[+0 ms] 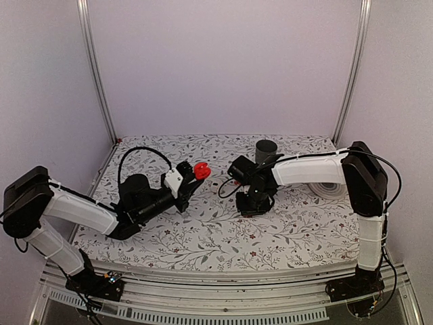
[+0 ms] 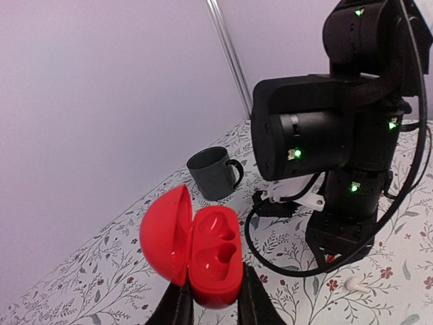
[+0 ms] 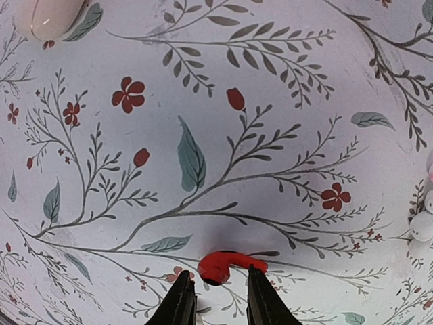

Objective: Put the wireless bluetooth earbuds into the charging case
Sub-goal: Adjust the right earbud at the center of the board.

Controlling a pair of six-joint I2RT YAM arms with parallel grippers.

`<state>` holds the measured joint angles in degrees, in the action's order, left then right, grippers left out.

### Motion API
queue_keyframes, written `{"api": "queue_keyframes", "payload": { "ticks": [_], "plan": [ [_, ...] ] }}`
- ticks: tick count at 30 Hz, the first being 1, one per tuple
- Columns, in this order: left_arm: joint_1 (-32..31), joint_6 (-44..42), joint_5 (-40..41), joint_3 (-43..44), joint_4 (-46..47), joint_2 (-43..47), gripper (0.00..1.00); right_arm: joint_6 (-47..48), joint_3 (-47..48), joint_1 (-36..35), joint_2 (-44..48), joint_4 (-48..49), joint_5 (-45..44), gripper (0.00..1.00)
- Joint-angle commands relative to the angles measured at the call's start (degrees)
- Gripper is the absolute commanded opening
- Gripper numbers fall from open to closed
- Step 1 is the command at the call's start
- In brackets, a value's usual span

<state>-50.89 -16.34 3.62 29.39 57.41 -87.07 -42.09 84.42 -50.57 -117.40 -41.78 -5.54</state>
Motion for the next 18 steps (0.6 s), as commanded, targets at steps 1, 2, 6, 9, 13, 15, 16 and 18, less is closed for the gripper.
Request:
{"api": "queue_keyframes", "payload": {
  "ticks": [1, 2, 6, 9, 13, 15, 16, 18],
  "plan": [
    [1.7, 3.9, 2.3, -2.1, 3.9, 2.6, 0.00, -2.0, 2.2, -0.4, -1.5, -1.9, -0.9, 0.28],
    [1.7, 4.1, 2.4, -2.4, 4.2, 2.8, 0.00, -2.2, 2.3, -0.4, -1.6, -2.1, -0.8, 0.28],
    [1.7, 4.9, 2.5, -3.3, 4.6, 3.4, 0.00, -3.3, 3.1, -0.6, -2.0, -3.0, -1.3, 0.27],
    [1.8, 5.3, 2.4, -3.8, 4.6, 4.1, 0.00, -3.7, 4.3, -0.7, -2.9, -4.2, -1.5, 0.26],
    [1.8, 5.4, 2.4, -4.4, 5.0, 4.9, 0.00, -4.5, 4.9, -0.7, -3.6, -5.2, -1.5, 0.25],
    [1.8, 5.7, 2.0, -4.7, 5.2, 5.2, 0.00, -4.9, 5.6, -0.8, -4.0, -5.8, -1.6, 0.24],
    [1.8, 6.1, 1.8, -4.9, 5.3, 5.4, 0.00, -5.0, 6.1, -0.8, -4.2, -6.1, -1.7, 0.24],
    [1.8, 6.4, 1.5, -5.2, 5.8, 5.5, 0.00, -5.3, 7.0, -0.8, -4.8, -6.9, -1.9, 0.23]
  ]
}}
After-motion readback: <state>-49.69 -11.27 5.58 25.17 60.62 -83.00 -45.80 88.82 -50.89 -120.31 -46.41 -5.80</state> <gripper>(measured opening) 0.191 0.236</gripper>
